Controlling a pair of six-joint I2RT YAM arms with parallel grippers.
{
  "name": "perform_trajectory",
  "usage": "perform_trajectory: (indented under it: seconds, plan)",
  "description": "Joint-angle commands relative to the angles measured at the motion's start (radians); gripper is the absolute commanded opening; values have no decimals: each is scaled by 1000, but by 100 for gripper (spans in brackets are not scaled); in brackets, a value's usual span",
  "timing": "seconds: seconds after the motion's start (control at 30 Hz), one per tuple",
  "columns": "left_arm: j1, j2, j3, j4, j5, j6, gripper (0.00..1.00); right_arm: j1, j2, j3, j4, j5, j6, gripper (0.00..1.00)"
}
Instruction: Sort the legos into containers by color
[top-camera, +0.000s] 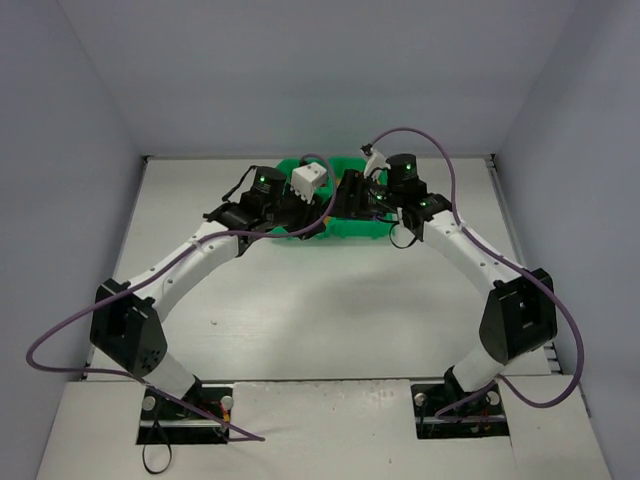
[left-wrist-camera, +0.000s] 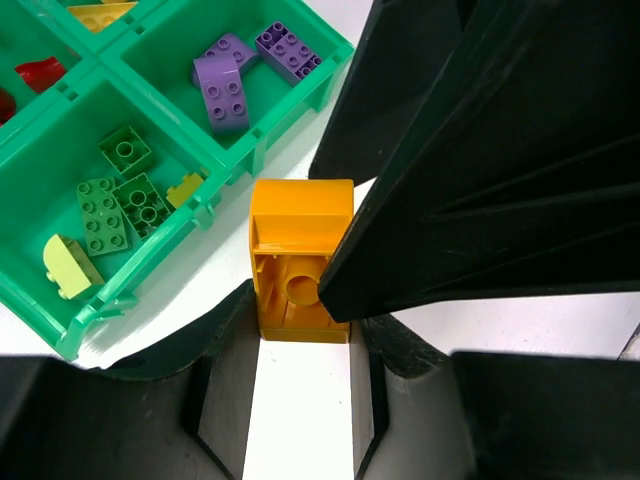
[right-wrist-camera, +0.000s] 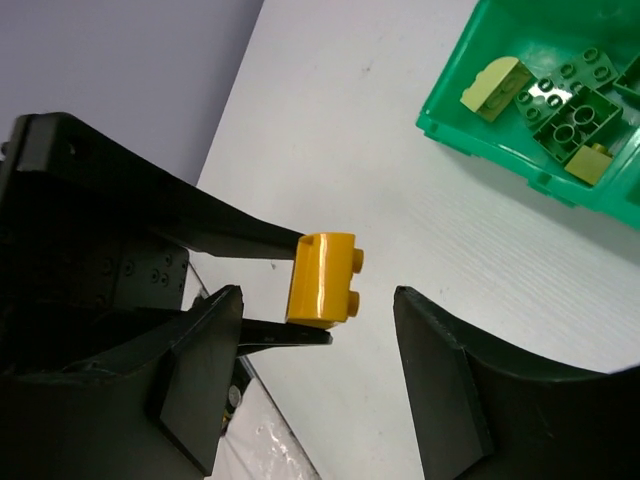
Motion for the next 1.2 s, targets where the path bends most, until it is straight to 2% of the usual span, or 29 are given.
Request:
perform_trajectory:
  seconds: [0.0,0.2,0.37,0.5,0.57,0.6,0.63,0.73,0.77,0.8,0.9,0.97,1.17]
  plan:
    - [4,-48,26,67,-6,26,0,3,-21,-6,47,6,4,58]
    - [3,-48,28,74,-2,31,0,8,-10,-13,39,-4,-4,53]
    - [4,-42,31,78,17,25,0,14,7,0,42,-14,-10,43]
    - [4,-43,25,90,23,17,0,17,14,7,47,-13,-13,22]
    - [4,-39,28,87,27,17,0,17,19,7,51,-13,-18,15]
    - [3,-37,29,87,36,16,0,17,20,7,56,-11,-21,6]
    - [3,-34,28,87,43,11,0,17,20,7,59,-8,-24,2]
    - [3,-31,31,80,69,2,0,15,19,13,60,18,-46,0]
    - [3,-28,31,69,70,-9,9,14,19,17,60,25,-52,0]
    - [3,-27,34,66,64,-23,37,11,17,20,60,45,-65,0]
    - [4,-30,25,61,4,-76,69,-6,20,34,59,97,-81,0]
    - [4,-42,8,55,-35,-106,75,-18,24,43,57,133,-93,0]
    - [11,-151,-102,40,-159,-161,75,-58,56,97,40,320,-147,0]
